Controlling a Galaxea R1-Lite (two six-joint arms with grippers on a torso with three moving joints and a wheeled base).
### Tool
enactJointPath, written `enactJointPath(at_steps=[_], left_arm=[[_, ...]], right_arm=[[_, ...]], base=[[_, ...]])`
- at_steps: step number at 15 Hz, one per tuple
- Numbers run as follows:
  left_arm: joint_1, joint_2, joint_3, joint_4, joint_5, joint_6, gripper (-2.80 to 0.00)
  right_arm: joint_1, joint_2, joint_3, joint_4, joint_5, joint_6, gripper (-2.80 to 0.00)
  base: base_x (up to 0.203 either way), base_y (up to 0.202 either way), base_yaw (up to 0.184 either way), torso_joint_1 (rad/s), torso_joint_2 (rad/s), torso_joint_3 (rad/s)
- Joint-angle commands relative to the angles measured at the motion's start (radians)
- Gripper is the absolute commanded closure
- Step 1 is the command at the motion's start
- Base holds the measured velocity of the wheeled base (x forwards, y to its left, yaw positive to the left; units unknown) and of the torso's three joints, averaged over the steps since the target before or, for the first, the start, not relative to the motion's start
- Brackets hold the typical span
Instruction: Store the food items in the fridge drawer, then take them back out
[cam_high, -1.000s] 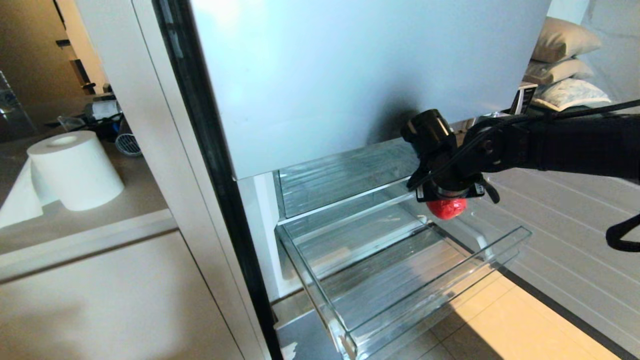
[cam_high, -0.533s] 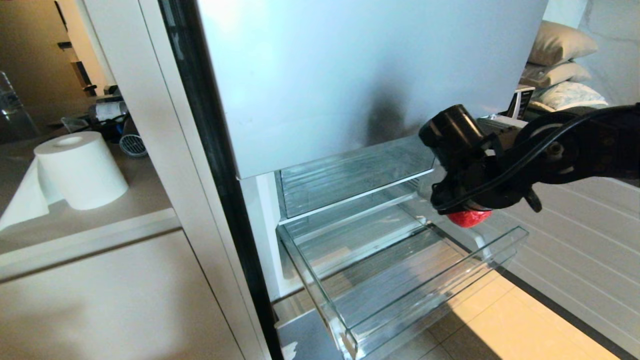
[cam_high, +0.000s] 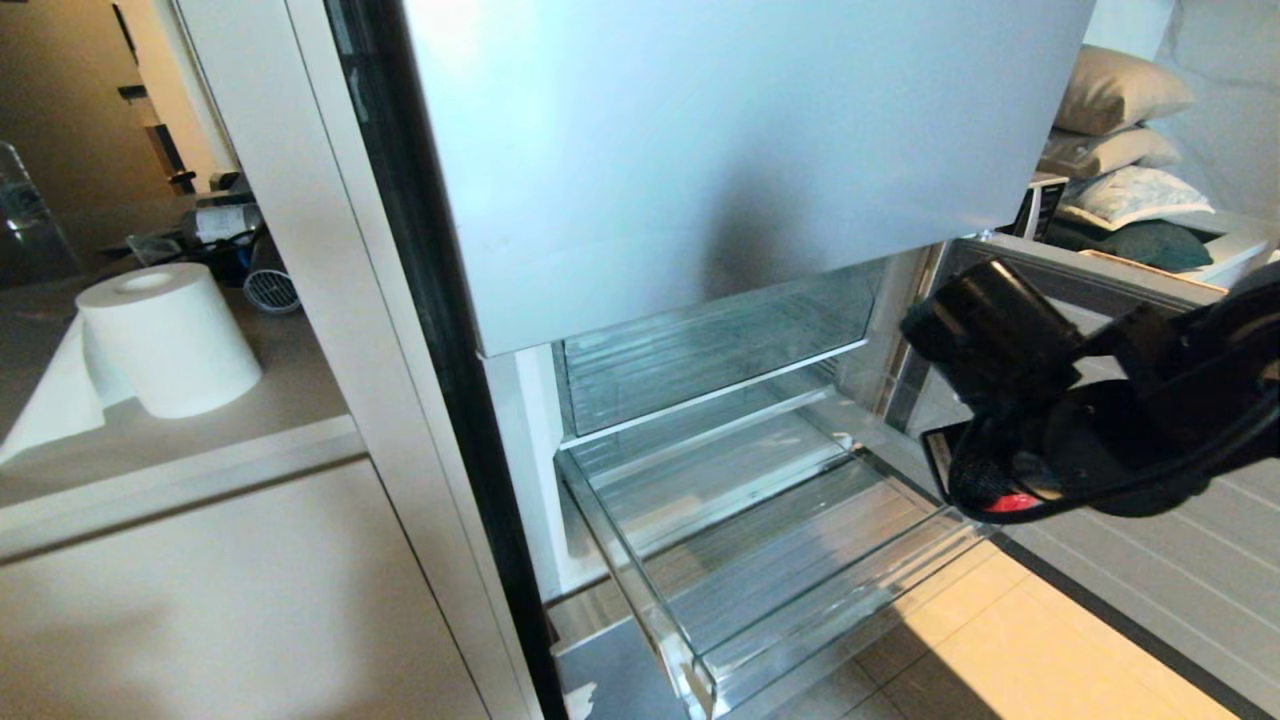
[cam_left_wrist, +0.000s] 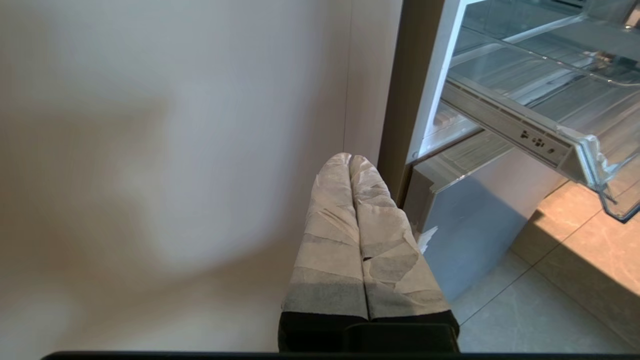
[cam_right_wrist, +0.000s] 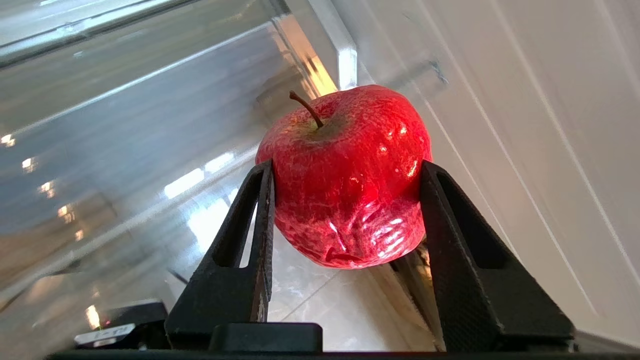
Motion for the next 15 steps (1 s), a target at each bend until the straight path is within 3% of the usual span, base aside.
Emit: enactJointPath(at_steps=[1,5,7,9,12,15], left_arm=[[0.001,0.002,0.000,0.000,0.001,0.000,0.00],[0.001,0.002,0.000,0.000,0.001,0.000,0.00],[0.001,0.002,0.000,0.000,0.001,0.000,0.00],[0.001,0.002,0.000,0.000,0.000,0.000,0.00],[0.001,0.001,0.000,0.000,-0.001,0.000,0.00],[0.001,0.002,0.000,0.000,0.001,0.000,0.00]], right_arm=[[0.029,-0.150,0.056,0.003,-0.004,0.004,0.00],[0.111,-0.470,0.128,0.000,0.000,-0.001,0.00],[0.108,-0.626,0.174,-0.011,0.045,-0.007,0.00],[-0.021,-0.737,0.201,-0.026,0.127,-0.020,0.00],[-0.307,-0.930,0.260,-0.063,0.203,-0.048,0.00],[-0.475,-1.169,0.488,-0.176,0.318,-0.165,0.00]], base=[[0.000,0.000,0.000,0.000,0.00,0.000],[0.000,0.000,0.000,0.000,0.00,0.000],[0.000,0.000,0.000,0.000,0.00,0.000],[0.000,0.000,0.000,0.000,0.00,0.000],[0.000,0.000,0.000,0.000,0.00,0.000],[0.000,0.000,0.000,0.000,0.00,0.000]])
